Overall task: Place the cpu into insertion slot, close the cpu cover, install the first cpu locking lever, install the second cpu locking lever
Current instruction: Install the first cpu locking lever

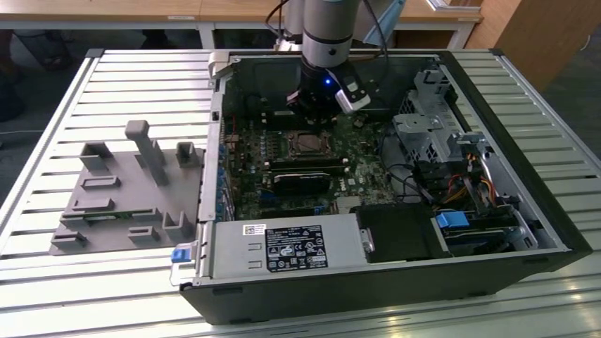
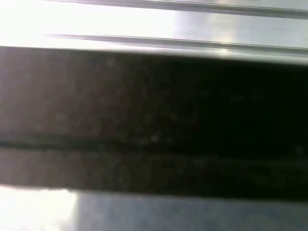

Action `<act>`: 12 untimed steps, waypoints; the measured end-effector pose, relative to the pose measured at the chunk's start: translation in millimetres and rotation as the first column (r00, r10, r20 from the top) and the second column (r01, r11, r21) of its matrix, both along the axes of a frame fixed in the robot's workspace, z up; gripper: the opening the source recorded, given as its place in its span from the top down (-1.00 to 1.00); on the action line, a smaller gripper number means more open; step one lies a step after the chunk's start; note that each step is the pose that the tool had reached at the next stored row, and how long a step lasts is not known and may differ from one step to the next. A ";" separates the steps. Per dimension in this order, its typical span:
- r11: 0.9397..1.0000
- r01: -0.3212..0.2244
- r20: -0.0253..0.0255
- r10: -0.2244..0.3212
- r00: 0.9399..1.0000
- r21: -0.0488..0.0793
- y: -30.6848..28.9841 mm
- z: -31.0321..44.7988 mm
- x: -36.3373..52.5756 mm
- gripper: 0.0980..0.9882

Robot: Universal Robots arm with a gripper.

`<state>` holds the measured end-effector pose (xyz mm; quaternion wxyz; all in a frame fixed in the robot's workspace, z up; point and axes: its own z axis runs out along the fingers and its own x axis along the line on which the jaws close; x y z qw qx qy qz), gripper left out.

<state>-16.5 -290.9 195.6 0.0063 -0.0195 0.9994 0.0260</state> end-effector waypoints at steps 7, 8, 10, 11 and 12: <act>1.000 0.000 -0.003 0.000 1.000 -0.006 2.0 -1.1 0.3 0.98; 1.000 0.000 -0.003 0.000 1.000 -0.006 2.0 -0.9 0.3 0.98; 1.000 0.000 0.000 0.000 1.000 -0.002 1.7 0.0 0.0 0.98; 1.000 0.000 0.001 0.000 1.000 0.000 2.0 1.1 0.2 0.98; 1.000 0.000 0.002 0.000 1.000 0.001 2.3 2.2 0.3 0.98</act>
